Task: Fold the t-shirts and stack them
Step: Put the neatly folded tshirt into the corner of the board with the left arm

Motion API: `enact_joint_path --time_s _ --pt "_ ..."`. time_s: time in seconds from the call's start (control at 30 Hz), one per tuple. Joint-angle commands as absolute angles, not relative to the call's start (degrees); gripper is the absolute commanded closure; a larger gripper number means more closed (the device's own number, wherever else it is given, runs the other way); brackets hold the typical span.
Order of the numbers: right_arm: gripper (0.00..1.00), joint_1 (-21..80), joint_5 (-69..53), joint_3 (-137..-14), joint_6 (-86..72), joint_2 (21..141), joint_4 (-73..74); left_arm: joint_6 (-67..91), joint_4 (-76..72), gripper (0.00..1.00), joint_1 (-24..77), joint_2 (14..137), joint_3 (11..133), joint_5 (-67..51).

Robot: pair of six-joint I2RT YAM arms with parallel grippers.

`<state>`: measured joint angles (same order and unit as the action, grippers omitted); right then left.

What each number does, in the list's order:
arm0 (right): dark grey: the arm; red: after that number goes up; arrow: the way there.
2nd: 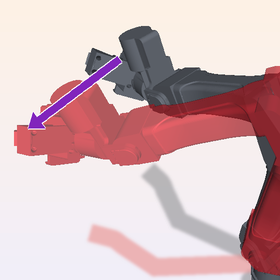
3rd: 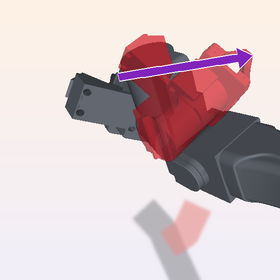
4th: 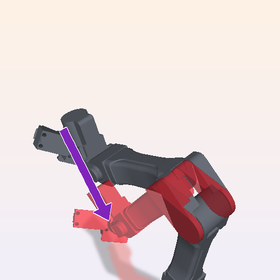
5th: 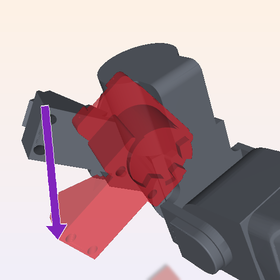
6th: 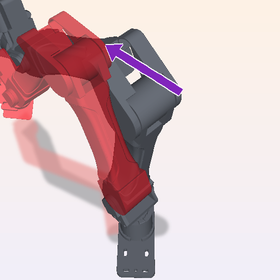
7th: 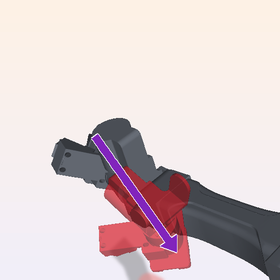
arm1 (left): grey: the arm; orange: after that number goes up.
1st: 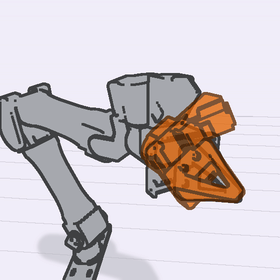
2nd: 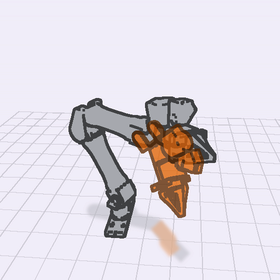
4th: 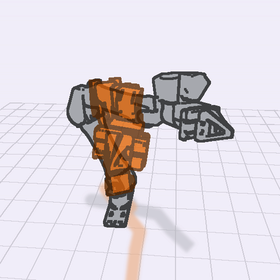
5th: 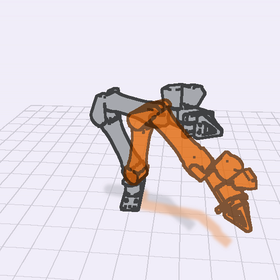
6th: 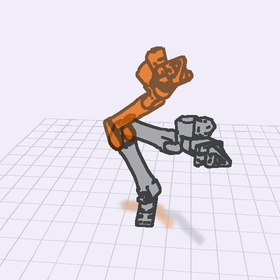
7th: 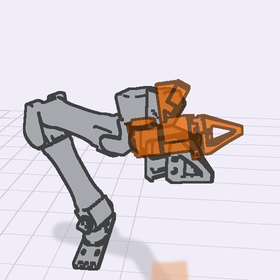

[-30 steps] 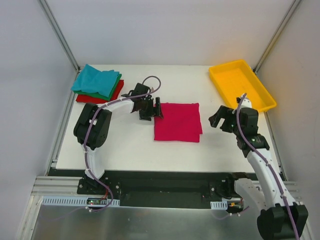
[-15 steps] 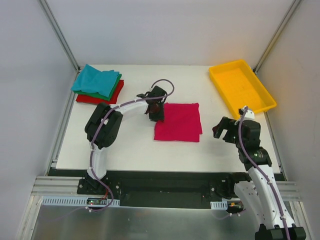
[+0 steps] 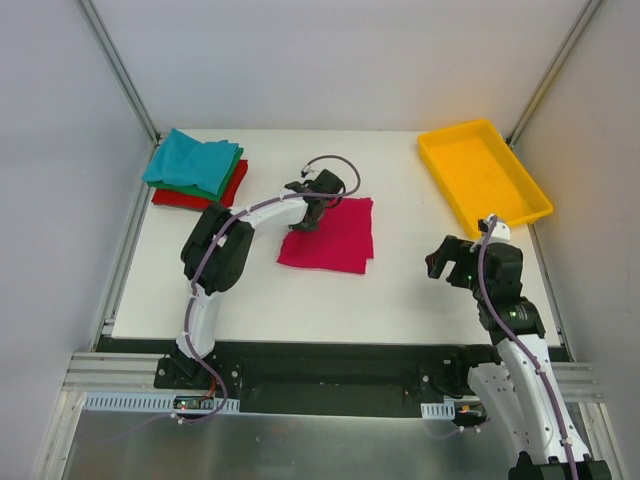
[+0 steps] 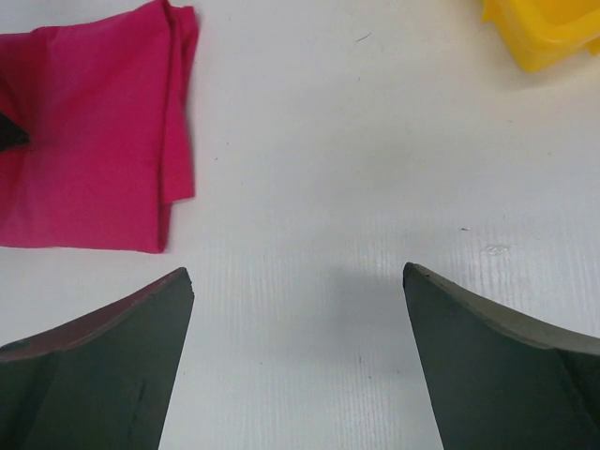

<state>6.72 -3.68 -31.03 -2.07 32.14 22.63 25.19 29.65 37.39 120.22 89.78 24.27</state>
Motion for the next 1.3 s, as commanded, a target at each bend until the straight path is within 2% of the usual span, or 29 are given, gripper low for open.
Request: enact_joint_path --time_s 0.0,0.27,0.53,0.83,1.27 --pt "0.04 6.59 -3.96 -30.67 -1.05 32.17 21.97 10.31 32.79 1.00 35.69 115.23 90.53 45.34" --pt "0.04 6.68 -3.16 -31.11 -0.88 32.52 22.85 -15.62 11.71 1.00 27.96 106.62 82.54 45.27" --pt "0.04 6.68 -2.02 -31.11 -0.79 33.57 22.94 -30.92 4.31 1.00 20.22 104.15 85.69 42.02" --pt "0.04 6.59 -0.53 -31.55 -0.97 36.82 23.55 -37.44 3.96 1.00 17.75 100.47 91.93 38.58" --pt "0.04 6.59 2.29 -31.64 -1.58 38.85 23.91 -37.27 8.08 1.00 15.12 95.98 100.36 37.62"
